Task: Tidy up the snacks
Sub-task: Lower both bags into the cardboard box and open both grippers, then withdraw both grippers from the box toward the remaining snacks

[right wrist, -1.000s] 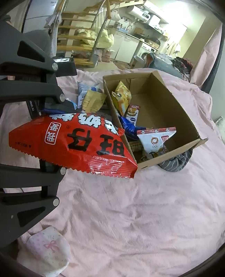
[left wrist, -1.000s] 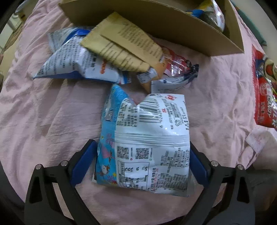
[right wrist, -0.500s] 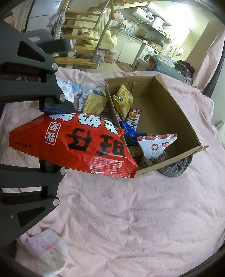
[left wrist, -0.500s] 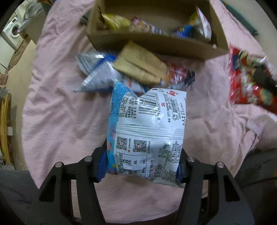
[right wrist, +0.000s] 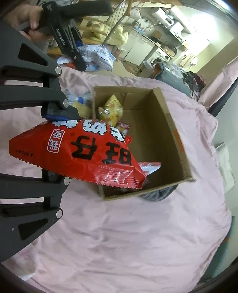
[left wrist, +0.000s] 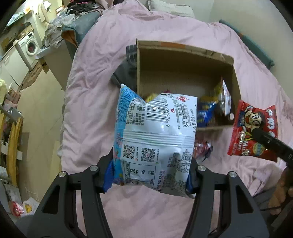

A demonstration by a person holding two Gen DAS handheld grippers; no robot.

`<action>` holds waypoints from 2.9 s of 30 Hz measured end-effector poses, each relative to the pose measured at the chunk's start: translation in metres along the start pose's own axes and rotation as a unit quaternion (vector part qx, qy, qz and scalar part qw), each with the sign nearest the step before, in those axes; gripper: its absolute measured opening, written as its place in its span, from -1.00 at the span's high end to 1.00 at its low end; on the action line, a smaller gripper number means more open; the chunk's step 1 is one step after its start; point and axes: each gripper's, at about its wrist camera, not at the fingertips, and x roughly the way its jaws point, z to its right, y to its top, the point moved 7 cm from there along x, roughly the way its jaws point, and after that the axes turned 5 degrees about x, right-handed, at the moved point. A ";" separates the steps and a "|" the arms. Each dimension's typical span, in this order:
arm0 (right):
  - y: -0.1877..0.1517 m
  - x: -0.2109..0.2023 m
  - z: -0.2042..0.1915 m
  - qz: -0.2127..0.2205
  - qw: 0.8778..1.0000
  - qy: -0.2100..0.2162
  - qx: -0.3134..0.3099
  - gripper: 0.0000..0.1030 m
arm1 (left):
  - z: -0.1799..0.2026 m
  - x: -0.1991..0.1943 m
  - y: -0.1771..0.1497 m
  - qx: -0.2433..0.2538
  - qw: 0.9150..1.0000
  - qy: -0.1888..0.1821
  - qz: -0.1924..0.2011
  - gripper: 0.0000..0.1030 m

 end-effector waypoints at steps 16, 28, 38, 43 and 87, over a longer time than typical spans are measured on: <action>0.059 0.052 -0.034 0.018 0.999 -0.005 -0.045 0.30 | -0.008 0.044 0.054 0.001 1.000 -0.003 0.006 -0.08; 0.087 0.102 -0.031 0.004 0.999 0.009 -0.045 0.30 | 0.014 0.074 0.091 0.052 0.997 0.001 0.054 -0.08; 0.082 0.132 -0.016 -0.035 0.999 0.013 -0.017 0.29 | 0.042 0.082 0.093 0.114 0.990 -0.012 0.077 -0.08; 0.085 0.129 -0.015 -0.031 0.999 0.027 -0.006 0.27 | 0.043 0.088 0.089 0.114 0.991 -0.018 0.064 -0.12; 0.097 0.053 0.005 0.054 0.996 0.062 0.044 -0.43 | 0.007 0.039 0.076 0.034 0.994 -0.056 0.083 -0.66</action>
